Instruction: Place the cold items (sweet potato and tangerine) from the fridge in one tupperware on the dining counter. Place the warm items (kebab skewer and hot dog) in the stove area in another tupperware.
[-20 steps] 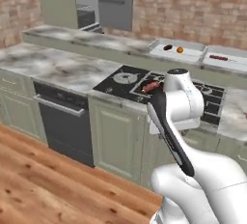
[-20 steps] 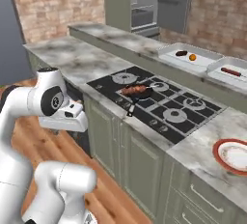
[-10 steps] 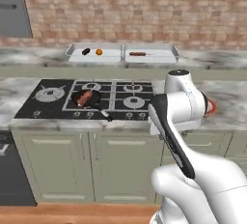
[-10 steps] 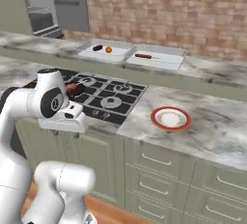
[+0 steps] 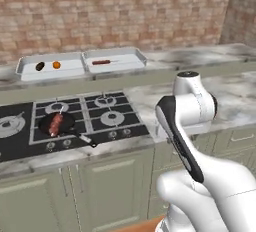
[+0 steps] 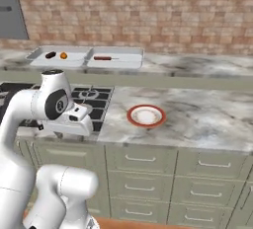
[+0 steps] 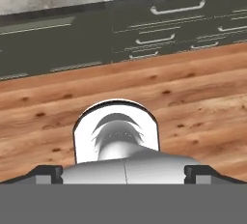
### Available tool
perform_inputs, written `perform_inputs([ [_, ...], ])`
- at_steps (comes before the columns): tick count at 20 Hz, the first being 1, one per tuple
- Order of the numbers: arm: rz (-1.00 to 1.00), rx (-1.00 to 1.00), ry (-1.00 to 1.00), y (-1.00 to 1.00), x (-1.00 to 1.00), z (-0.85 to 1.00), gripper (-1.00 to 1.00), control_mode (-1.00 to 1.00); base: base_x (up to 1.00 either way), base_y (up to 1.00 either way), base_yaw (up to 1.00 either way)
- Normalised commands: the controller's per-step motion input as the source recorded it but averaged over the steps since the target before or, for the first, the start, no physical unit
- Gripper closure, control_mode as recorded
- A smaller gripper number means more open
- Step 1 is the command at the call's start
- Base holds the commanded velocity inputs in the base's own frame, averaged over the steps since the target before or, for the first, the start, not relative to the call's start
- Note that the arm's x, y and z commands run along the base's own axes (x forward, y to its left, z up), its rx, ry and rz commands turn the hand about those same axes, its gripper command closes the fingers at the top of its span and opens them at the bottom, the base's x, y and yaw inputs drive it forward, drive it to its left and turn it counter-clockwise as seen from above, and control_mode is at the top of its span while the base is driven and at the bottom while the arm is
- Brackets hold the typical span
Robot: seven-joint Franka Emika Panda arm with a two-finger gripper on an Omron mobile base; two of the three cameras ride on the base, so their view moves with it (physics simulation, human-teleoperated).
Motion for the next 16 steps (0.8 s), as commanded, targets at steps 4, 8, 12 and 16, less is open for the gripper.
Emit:
perform_inputs([
  [4,0.00,0.00,0.00,0.00,0.00,0.00,-1.00,1.00,0.01,1.00,-0.10],
  [8,0.00,0.00,0.00,0.00,0.00,0.00,-1.00,1.00,0.19,0.96,0.00],
  [12,0.00,0.00,0.00,0.00,0.00,0.00,-1.00,1.00,0.11,0.77,0.00],
  [16,0.00,0.00,0.00,0.00,0.00,0.00,-1.00,1.00,0.37,0.64,-0.01],
])
